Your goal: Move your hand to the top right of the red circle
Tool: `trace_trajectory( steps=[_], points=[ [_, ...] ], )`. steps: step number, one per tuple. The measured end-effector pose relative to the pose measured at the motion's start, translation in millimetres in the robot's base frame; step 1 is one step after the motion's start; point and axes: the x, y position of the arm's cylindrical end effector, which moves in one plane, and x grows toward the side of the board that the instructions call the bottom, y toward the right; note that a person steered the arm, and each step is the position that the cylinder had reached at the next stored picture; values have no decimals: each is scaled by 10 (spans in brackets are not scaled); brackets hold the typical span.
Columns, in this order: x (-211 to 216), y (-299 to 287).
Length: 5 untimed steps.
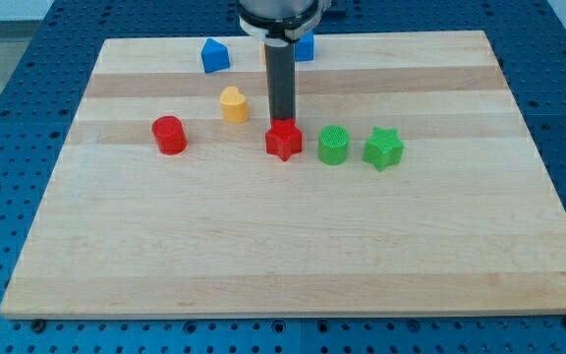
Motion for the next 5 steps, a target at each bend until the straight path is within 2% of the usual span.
trace_trajectory(
  steps=[2, 5],
  points=[
    [94, -92],
    [-251, -1046]
  ],
)
